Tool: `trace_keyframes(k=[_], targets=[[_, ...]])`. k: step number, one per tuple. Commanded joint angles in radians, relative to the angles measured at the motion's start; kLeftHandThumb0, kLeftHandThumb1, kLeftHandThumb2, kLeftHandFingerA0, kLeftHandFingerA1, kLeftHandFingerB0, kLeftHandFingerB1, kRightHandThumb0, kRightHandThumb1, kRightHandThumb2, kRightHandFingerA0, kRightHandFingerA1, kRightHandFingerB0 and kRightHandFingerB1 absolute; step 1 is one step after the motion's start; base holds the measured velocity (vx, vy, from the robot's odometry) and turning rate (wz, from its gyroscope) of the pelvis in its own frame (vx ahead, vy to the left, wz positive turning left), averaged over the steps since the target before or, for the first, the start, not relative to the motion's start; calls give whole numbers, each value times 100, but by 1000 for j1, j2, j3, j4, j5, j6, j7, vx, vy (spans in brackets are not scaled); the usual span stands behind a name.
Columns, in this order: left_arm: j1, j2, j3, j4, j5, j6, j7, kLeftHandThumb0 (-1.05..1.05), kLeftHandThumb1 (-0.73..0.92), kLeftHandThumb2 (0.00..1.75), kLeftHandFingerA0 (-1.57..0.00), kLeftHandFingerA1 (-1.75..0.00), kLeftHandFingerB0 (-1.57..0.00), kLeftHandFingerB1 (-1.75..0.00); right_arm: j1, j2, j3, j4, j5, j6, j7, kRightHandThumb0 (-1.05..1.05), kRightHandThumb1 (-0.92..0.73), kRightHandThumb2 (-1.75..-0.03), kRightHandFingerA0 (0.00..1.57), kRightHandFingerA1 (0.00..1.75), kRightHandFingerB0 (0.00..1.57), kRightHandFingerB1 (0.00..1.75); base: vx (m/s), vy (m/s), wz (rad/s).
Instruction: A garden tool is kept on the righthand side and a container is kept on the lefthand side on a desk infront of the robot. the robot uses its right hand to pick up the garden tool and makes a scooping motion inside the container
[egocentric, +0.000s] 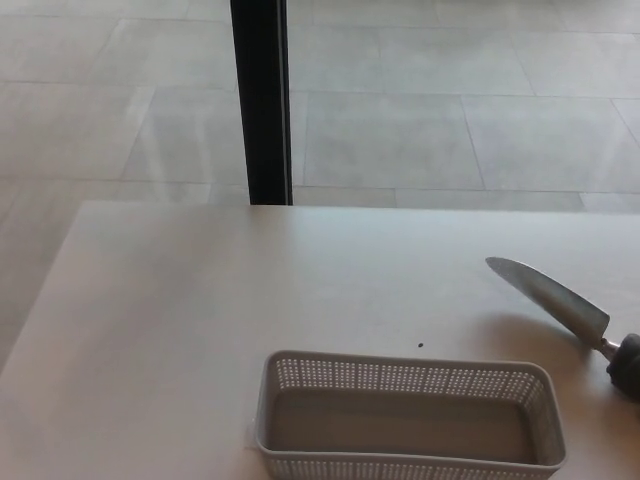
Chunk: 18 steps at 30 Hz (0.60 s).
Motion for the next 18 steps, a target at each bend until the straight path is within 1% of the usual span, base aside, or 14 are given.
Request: trace_keyframes(k=[1, 3, 4, 5, 6, 7, 9, 10, 11, 12, 13, 15, 16, 18], targets=[[3, 20, -3, 0, 1, -16, -6, -99, 4, 113, -96, -121, -70, -103, -49, 24, 37, 43, -89, -3, -41, -90, -68, -107, 0, 19, 7, 28, 0, 0, 0], [6, 20, -14, -1, 13, -29, 4, -99, 10, 117, -96, -118, -70, -102, -59, 34, 44, 38, -94, 4, -40, -92, -67, -106, 0, 17, 8, 31, 0, 0, 0], [2, 19, -4, 4, 1, -20, -3, -102, 12, 120, -95, -121, -67, -102, -70, 46, 52, 40, -101, 12, -40, -93, -68, -105, 0, 16, 5, 33, 0, 0, 0], [2, 19, 1, 5, -6, -20, -10, -105, 4, 117, -102, -124, -71, -105, -74, 54, 57, 44, -105, 11, -44, -92, -67, -105, 0, 16, 7, 34, 0, 0, 0], [2, 18, -1, 6, -3, -19, -3, -105, 4, 117, -102, -124, -71, -105, -75, 60, 59, 48, -109, 9, -46, -92, -67, -105, 0, 16, 7, 34, 0, 0, 0], [0, 17, 5, 7, -9, -15, -8, -98, 2, 114, -102, -123, -74, -105, -70, 64, 57, 43, -104, -3, -45, -90, -66, -86, 0, 13, 11, 33, 0, 0, 0], [1, 17, 4, 7, -7, -17, -7, -96, 3, 113, -98, -121, -70, -104, -69, 72, 57, 38, -105, -3, -40, -88, -65, -81, 0, 14, 13, 33, 0, 0, 0], [4, 21, -12, 4, 9, -28, -4, -105, 6, 116, -99, -120, -70, -103, -66, 76, 66, 42, -117, -11, -49, -83, -62, -102, 0, 21, 8, 38, 0, 0, 0], [4, 21, -15, 0, 10, -26, -1, -92, 9, 113, -86, -113, -72, -104, -69, 79, 90, 52, -146, -36, -68, -88, -64, -105, 0, 22, 12, 39, 0, 0, 0], [3, 21, -11, -4, 3, -23, -6, -97, 4, 116, -102, -121, -75, -105, -62, 77, 101, 40, -159, -33, -69, -89, -82, -66, 0, 31, 14, 32, 0, 0, 0], [5, 19, -4, -6, -7, -23, -14, -98, 2, 117, -103, -124, -74, -107, -58, 75, 111, 32, -169, -35, -71, -85, -63, -105, 0, 24, 11, 40, 0, 0, 0], [1, 19, 1, -6, -12, -15, -19, -97, 1, 116, -100, -125, -73, -107, -55, 77, 135, 23, -196, -25, -77, -88, -65, -105, 1, 22, 11, 39, 0, 0, 0], [-5, 17, 4, -3, -14, -11, -6, -95, 5, 119, -106, -126, -79, -110, -49, 79, 143, 17, -204, -20, -80, -87, -64, -104, 0, 33, 14, 39, 0, 0, 0], [-6, 15, 8, -1, -15, -11, -2, -95, 5, 119, -106, -126, -79, -110, -45, 79, 146, 12, -205, -20, -82, -87, -64, -104, 0, 33, 14, 39, 0, 0, 0]])
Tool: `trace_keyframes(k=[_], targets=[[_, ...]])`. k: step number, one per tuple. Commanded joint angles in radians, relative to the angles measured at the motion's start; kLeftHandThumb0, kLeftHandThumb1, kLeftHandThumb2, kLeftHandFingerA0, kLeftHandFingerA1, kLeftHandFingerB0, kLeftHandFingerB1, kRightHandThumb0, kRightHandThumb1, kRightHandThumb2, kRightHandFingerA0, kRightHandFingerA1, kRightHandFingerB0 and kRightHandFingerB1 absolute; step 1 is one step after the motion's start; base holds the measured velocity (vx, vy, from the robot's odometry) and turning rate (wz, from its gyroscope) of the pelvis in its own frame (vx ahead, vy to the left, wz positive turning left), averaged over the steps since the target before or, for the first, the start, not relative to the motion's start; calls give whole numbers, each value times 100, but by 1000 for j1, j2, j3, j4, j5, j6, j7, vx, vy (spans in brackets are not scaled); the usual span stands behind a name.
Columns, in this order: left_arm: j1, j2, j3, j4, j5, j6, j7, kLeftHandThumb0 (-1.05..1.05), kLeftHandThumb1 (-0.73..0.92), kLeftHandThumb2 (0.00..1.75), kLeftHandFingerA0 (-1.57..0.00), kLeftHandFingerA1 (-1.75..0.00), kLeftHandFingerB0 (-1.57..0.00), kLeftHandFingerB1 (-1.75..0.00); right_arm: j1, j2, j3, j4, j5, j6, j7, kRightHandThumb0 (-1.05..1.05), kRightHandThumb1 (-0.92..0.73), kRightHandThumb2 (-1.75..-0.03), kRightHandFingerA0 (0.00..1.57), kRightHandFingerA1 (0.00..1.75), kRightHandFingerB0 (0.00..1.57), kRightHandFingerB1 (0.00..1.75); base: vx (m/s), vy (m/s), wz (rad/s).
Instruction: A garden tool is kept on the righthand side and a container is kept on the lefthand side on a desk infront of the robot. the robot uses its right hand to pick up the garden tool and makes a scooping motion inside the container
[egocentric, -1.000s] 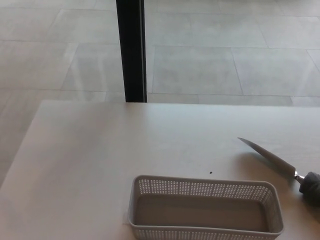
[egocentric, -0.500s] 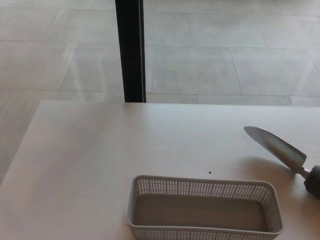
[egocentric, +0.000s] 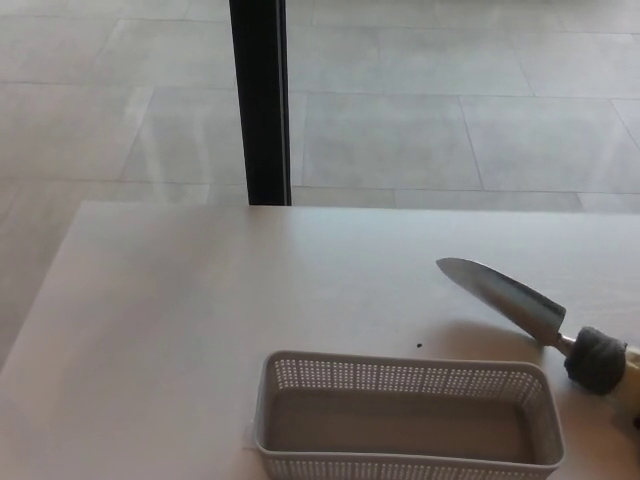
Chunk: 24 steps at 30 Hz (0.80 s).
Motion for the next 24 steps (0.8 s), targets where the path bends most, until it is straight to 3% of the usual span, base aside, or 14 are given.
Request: trace_keyframes(k=[1, 2, 3, 4, 5, 7, 8, 11, 12, 13, 14, 15, 19, 24], targets=[[-2, 14, 10, 1, -9, -7, 9, -101, 2, 115, -104, -120, -84, -110, 32, 6, 40, -8, -62, -4, 21, -84, -65, -99, 35, 77, 8, 39, 0, 0, 0], [-2, 14, 10, 1, -9, -8, 10, -101, 2, 115, -104, -120, -84, -110, 33, 5, 41, -9, -62, -4, 23, -84, -65, -99, 35, 77, 8, 39, 0, 0, 0], [-3, 14, 9, 1, -7, -6, 10, -87, 4, 116, -114, -129, -88, -112, 35, 5, 36, -8, -53, -13, 29, -74, -61, -94, 67, 92, 8, 45, 0, 0, 0], [1, 17, 7, -2, -6, -5, 4, -104, 3, 119, -104, -132, -76, -112, 42, 5, 37, 13, -52, -37, 20, -44, -77, -63, 105, 104, 37, 38, 0, 0, 0], [6, 21, -4, -4, 5, -15, -5, -101, 0, 115, -100, -129, -74, -110, 50, 2, 50, 26, -71, -53, 9, -32, -75, -71, 80, 125, 70, 55, 0, 0, 0], [1, 23, -4, -2, 4, -9, -3, -93, 5, 113, -86, -119, -72, -108, 58, 2, 53, 26, -80, -44, 10, -36, -66, -72, 86, 135, 93, 64, 0, 0, 0], [-2, 22, 4, 1, -6, -1, -6, -96, -4, 116, -101, -130, -74, -109, 62, -1, 58, 25, -90, -43, 8, -38, -58, -73, 90, 149, 99, 72, 0, 0, 0], [-3, 21, 12, 6, -12, 2, -9, -105, 0, 118, -101, -130, -71, -109, 65, -2, 68, 43, -111, -55, -19, -37, -58, -75, 91, 153, 97, 83, 0, 0, 0], [2, 22, 12, 0, -13, -5, -18, -100, -2, 114, -99, -127, -72, -108, 77, -6, 73, 69, -131, -88, -83, -42, -66, -74, 92, 172, 67, 147, 0, 0, 0], [2, 22, 14, 2, -14, -4, -17, -98, -1, 113, -100, -124, -76, -107, 80, -8, 78, 91, -141, -110, -115, -46, -53, -100, 115, 132, 83, 110, 0, 0, 0], [0, 22, 15, 2, -14, 2, -17, -90, 4, 111, -83, -117, -70, -107, 85, -10, 79, 92, -142, -112, -120, -40, -68, -71, 86, 173, 66, 155, 0, 0, 0], [3, 22, 11, 1, -9, -5, -11, -100, -1, 115, -108, -126, -78, -108, 88, -10, 81, 97, -148, -110, -132, -39, -72, -67, 85, 170, 66, 146, 0, 0, 0], [2, 22, 12, 4, -7, 6, -15, -84, -2, 113, -100, -123, -76, -105, 105, -12, 79, 97, -158, -88, -191, -41, -74, -75, 83, 161, 73, 123, 0, 0, 0], [9, 26, -1, 7, 2, -17, -25, -105, -2, 112, -101, -125, -76, -106, 139, 35, -28, 115, -93, -119, -415, -39, -66, -96, 95, 175, 76, 155, 0, 0, 0]])
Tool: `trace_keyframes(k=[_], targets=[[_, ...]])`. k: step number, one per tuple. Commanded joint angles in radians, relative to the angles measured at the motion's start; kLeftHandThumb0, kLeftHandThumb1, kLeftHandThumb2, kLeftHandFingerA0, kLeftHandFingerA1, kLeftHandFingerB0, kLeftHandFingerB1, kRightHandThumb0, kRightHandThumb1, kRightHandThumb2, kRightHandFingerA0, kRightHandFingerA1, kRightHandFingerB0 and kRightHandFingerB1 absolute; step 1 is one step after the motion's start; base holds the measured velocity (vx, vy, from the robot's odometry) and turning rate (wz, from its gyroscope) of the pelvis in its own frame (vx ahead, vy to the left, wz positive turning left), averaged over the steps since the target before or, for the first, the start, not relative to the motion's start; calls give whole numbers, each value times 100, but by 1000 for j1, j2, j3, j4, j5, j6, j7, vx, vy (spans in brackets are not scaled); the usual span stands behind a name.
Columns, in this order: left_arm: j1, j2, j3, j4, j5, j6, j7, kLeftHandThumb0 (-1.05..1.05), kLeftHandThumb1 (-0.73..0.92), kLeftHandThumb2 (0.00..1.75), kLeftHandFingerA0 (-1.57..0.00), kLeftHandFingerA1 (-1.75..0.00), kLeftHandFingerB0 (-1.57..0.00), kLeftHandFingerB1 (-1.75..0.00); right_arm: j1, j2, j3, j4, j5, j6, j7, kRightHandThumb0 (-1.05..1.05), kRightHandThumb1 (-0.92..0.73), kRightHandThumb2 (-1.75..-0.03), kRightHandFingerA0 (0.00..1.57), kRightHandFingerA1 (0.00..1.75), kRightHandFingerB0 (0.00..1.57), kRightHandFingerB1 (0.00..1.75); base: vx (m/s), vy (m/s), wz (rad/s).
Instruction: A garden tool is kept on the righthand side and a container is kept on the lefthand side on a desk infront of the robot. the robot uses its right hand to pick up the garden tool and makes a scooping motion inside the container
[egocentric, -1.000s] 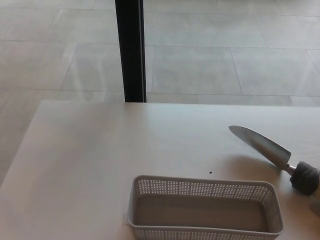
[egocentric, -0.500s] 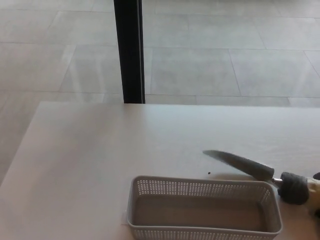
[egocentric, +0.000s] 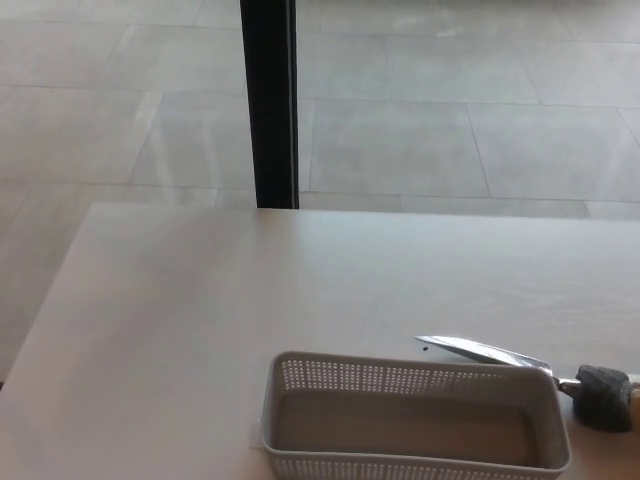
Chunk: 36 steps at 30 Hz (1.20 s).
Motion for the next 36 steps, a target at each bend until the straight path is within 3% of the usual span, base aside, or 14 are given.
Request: trace_keyframes(k=[1, 8, 12, 13, 14, 15, 19, 24, 25, 27, 28, 29, 35, 36], targets=[[10, 25, -7, 3, 7, -14, -8, -98, -1, 110, -98, -122, -75, -104, 85, 59, -68, 53, 4, -14, -189, -40, -64, -96, 97, 175, 78, 157, 0, 0, 0], [14, 25, -2, 1, -6, 3, -2, -94, 1, 113, -104, -125, -77, -106, 79, 141, -289, 83, 169, -152, -246, -27, -52, -106, 112, 170, 76, 151, 0, 0, 0], [11, 19, 13, 6, -15, 19, 6, -85, -2, 112, -84, -116, -70, -103, 63, 177, -393, -24, 177, -37, -239, -19, -59, -93, 101, 167, 81, 141, 0, 0, 0], [12, 19, 0, 14, 3, 1, 12, -79, 1, 108, -93, -115, -72, -99, 57, 182, -444, -77, 227, -35, -204, -18, -52, -102, 120, 133, 93, 112, 0, 0, 0], [12, 19, 1, 14, 3, 0, 12, -79, 1, 108, -93, -115, -72, -99, 58, 187, -452, -82, 222, -33, -200, -18, -52, -102, 120, 133, 93, 112, 0, 0, 0], [11, 18, -4, 13, 8, 3, 24, -86, -1, 109, -96, -117, -71, -100, 46, 182, -476, -100, 214, -24, -208, -17, -60, -87, 94, 164, 85, 133, 0, 0, 0], [18, 25, -6, 3, 4, -1, 11, -99, -3, 111, -100, -124, -75, -105, 28, 168, -530, -157, 218, -42, -193, -26, -61, -93, 94, 172, 75, 155, 0, 0, 0], [6, 19, 36, 12, -32, 33, 14, -76, -8, 111, -88, -115, -73, -104, 16, 105, -570, -234, 225, -129, -150, -30, -59, -100, 92, 174, 75, 154, 0, 0, 0], [6, 20, 35, 9, -25, 29, 14, -70, -5, 110, -105, -122, -79, -105, 27, 82, -565, -262, 217, -141, -122, -30, -59, -103, 93, 175, 75, 153, 0, 0, 0], [6, 24, 23, 10, -7, 22, 19, -82, -3, 112, -105, -123, -79, -106, 41, 59, -555, -280, 210, -162, -101, -30, -57, -105, 93, 175, 74, 151, 0, 0, 0], [9, 28, 15, 7, 3, 10, 19, -90, -1, 117, -100, -127, -78, -109, 60, 15, -538, -288, 180, -225, -94, -35, -52, -111, 120, 136, 91, 121, 0, 0, 0], [11, 28, 18, 5, -2, 8, 15, -95, -4, 118, -99, -129, -75, -110, 80, -38, -518, -284, 127, -298, -115, -27, -63, -101, 95, 175, 75, 154, 0, 0, 0], [6, 31, 19, 6, -2, 11, 21, -87, -2, 113, -102, -123, -74, -105, 167, -219, -450, -326, -72, -436, -219, -22, -56, -95, 90, 175, 72, 150, 0, 0, 0], [1, 33, 17, 7, 1, 9, 18, -103, -2, 113, -104, -125, -72, -105, 167, -229, -442, -321, -84, -446, -237, -16, -51, -94, 89, 175, 69, 154, 0, 0, 0]])
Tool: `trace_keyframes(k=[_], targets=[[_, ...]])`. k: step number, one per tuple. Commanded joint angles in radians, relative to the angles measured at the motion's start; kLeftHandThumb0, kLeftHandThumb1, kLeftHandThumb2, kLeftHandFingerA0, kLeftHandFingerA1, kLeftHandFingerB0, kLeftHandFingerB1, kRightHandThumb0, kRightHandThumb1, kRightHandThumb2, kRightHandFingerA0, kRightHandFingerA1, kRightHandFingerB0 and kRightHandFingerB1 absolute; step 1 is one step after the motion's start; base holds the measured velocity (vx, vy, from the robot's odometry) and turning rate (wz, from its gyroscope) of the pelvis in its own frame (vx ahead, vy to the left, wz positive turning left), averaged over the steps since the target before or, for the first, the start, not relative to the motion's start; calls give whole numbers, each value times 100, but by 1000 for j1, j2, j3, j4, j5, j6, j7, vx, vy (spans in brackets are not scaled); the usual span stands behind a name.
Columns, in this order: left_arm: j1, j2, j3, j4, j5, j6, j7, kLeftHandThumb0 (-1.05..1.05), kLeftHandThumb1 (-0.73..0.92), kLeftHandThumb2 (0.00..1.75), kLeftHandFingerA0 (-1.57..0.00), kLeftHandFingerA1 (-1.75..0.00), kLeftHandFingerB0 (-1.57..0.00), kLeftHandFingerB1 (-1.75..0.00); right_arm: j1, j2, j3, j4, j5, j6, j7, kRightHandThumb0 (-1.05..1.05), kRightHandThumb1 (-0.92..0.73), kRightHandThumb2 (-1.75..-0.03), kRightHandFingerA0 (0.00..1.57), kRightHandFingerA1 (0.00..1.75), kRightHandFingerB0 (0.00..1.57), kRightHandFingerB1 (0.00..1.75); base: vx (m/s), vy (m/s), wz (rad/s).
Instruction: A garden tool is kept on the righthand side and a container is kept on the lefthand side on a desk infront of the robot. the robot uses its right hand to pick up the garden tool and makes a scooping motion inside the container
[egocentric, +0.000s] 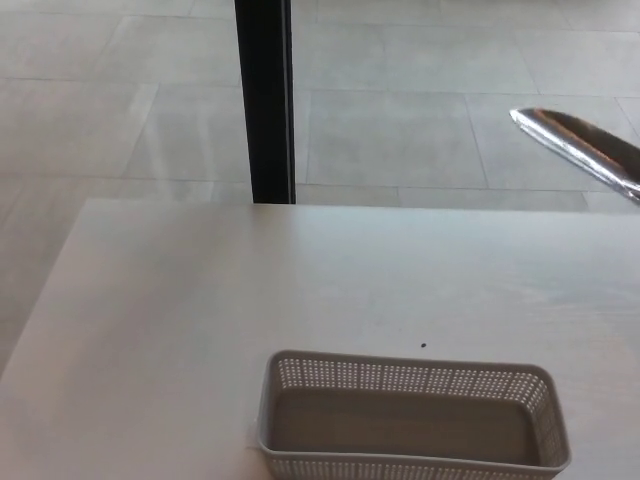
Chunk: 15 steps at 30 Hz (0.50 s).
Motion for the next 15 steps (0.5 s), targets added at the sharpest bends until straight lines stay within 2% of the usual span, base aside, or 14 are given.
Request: trace_keyframes(k=[1, 2, 3, 5, 6, 7, 8, 9, 10, 11, 13, 14, 15], targets=[[-5, 33, -10, 6, 12, -5, 7, -99, 0, 112, -106, -122, -74, -104, 81, -222, 82, -35, -276, -291, -156, -12, -45, -93, 89, 175, 68, 154, 0, 0, 0], [-7, 33, -9, 7, 12, -3, 8, -99, 0, 112, -106, -122, -74, -104, 79, -231, 90, -31, -290, -298, -174, -12, -45, -93, 89, 175, 68, 154, 0, 0, 0], [-6, 36, -12, 0, 13, -7, 6, -89, 3, 115, -106, -123, -80, -108, 80, -254, 108, -29, -327, -296, -201, -14, -47, -81, 87, 175, 61, 163, 0, 0, 0], [-1, 38, -18, -10, 16, -14, 2, -89, 3, 115, -106, -123, -80, -108, 86, -292, 134, -28, -383, -293, -244, -14, -47, -81, 87, 175, 61, 163, 0, 0, 0], [-2, 37, -8, -7, 5, -4, -1, -98, -2, 114, -103, -126, -73, -106, 95, -343, 160, -23, -443, -295, -284, -22, -56, -71, 86, 175, 60, 162, 0, 0, 0], [0, 36, -6, -11, 1, -3, 1, -92, -3, 113, -105, -125, -76, -106, 99, -377, 176, -26, -492, -286, -332, -23, -56, -70, 84, 175, 65, 155, 0, 0, 0], [-4, 37, -11, -6, 7, -2, 1, -76, 2, 110, -99, -116, -74, -100, 98, -400, 186, -7, -517, -291, -389, -19, -50, -78, 84, 175, 66, 154, 0, 0, 0], [-4, 37, -11, -6, 7, -2, 1, -76, 2, 110, -99, -116, -74, -100, 96, -403, 191, -6, -517, -290, -394, -19, -50, -78, 84, 175, 66, 154, 0, 0, 0], [-1, 44, -17, -4, 15, -12, -1, -84, 1, 109, -97, -118, -71, -100, 97, -428, 199, -5, -537, -274, -405, -20, -52, -82, 84, 175, 65, 152, 0, 0, 0], [-1, 44, -24, -5, 21, -15, 0, -88, 1, 113, -103, -120, -76, -103, 92, -438, 203, 5, -540, -280, -422, -21, -50, -86, 85, 175, 64, 153, 0, 0, 0], [-3, 45, -15, -6, 8, -3, -19, -80, 2, 111, -88, -116, -68, -99, 78, -458, 207, 22, -532, -300, -431, -23, -46, -91, 86, 175, 57, 159, 0, 0, 0], [-3, 48, -22, -7, 16, -7, -12, -82, 2, 113, -78, -115, -69, -103, 72, -465, 211, 28, -530, -304, -437, -22, -46, -92, 86, 175, 56, 161, 0, 0, 0], [-3, 49, -24, -7, 18, -9, -10, -82, 3, 112, -81, -109, -71, -99, 67, -470, 214, 32, -534, -303, -448, -21, -46, -92, 85, 175, 56, 161, 0, 0, 0]])
